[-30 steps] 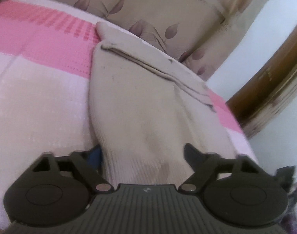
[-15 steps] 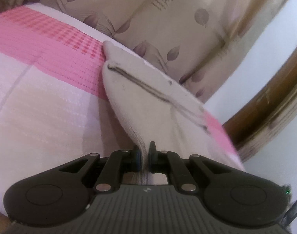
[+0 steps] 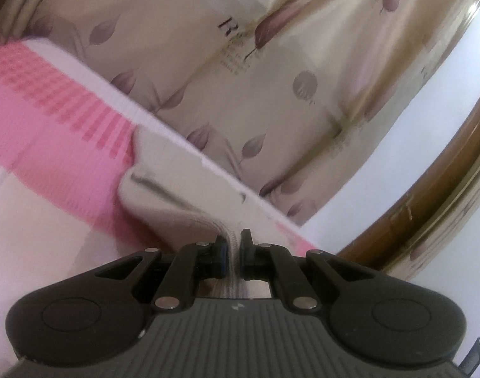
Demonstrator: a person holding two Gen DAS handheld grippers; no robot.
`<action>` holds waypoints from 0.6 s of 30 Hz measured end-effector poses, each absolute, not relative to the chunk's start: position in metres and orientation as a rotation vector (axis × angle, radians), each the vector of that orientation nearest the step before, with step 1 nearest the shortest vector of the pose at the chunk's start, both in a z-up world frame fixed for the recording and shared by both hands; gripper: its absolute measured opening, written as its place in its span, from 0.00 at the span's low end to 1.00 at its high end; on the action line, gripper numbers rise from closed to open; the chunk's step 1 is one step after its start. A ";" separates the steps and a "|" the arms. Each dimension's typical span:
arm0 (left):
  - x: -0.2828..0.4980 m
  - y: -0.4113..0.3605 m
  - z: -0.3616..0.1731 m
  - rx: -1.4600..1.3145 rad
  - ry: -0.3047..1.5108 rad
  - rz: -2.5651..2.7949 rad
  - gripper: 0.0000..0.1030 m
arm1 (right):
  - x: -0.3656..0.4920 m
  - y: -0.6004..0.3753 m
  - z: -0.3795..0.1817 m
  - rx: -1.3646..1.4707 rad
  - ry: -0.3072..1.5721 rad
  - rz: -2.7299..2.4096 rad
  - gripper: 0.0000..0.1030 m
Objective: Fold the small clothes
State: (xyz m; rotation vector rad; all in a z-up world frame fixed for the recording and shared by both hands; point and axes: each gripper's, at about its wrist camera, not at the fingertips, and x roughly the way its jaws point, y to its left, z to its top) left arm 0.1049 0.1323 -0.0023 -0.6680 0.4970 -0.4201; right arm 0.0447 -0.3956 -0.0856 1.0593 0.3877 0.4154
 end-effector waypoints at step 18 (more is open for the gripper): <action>0.261 0.095 -0.004 -0.668 0.445 -0.231 0.07 | 0.240 -0.451 -0.055 1.072 0.343 0.271 0.08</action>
